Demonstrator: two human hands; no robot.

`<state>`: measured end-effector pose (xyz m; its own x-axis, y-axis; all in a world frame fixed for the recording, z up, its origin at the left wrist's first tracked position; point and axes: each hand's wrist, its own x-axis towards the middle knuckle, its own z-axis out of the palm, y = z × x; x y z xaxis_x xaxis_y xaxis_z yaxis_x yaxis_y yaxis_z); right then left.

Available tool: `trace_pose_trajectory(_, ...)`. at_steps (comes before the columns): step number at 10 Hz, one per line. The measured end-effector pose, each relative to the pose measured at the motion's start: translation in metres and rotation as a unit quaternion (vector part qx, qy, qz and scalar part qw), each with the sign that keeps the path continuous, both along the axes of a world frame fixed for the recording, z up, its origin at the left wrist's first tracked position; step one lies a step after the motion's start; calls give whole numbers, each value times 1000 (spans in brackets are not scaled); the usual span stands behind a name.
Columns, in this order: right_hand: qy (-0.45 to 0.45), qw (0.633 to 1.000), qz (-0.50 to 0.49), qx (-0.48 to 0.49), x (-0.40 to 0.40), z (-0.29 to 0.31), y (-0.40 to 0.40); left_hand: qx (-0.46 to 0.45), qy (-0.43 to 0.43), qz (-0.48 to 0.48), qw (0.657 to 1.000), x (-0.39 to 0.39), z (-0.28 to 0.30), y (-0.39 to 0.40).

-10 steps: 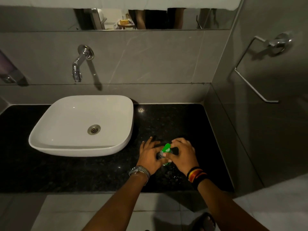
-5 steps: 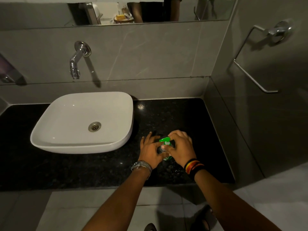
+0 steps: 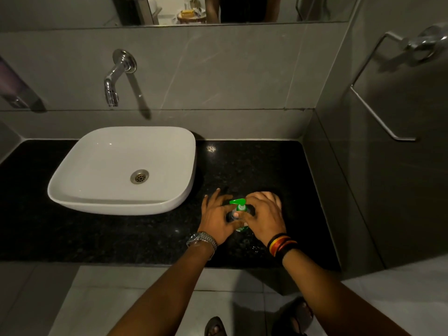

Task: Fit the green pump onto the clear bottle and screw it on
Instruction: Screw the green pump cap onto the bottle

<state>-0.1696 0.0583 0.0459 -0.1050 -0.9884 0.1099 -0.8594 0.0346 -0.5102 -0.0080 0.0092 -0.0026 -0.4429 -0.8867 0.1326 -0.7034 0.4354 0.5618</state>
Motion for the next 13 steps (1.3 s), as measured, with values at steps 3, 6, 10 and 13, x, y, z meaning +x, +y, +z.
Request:
trace_pose_trajectory(3, 44, 983, 160, 83, -17, 65, -18, 51, -25, -26, 998, 0, 10, -7)
trace_pose_trajectory(6, 110, 965, 215, 100, -7, 78, -18, 67, -46, -33, 996, 0, 17, -12)
trace_pose_trajectory(10, 91, 968, 216, 93, -17, 74, -24, 57, -62, -24, 996, -2, 12, -16)
trace_pose_trajectory(13, 57, 973, 204, 96, -22, 85, -10, 58, -119, -71, 989, 3, 20, -13)
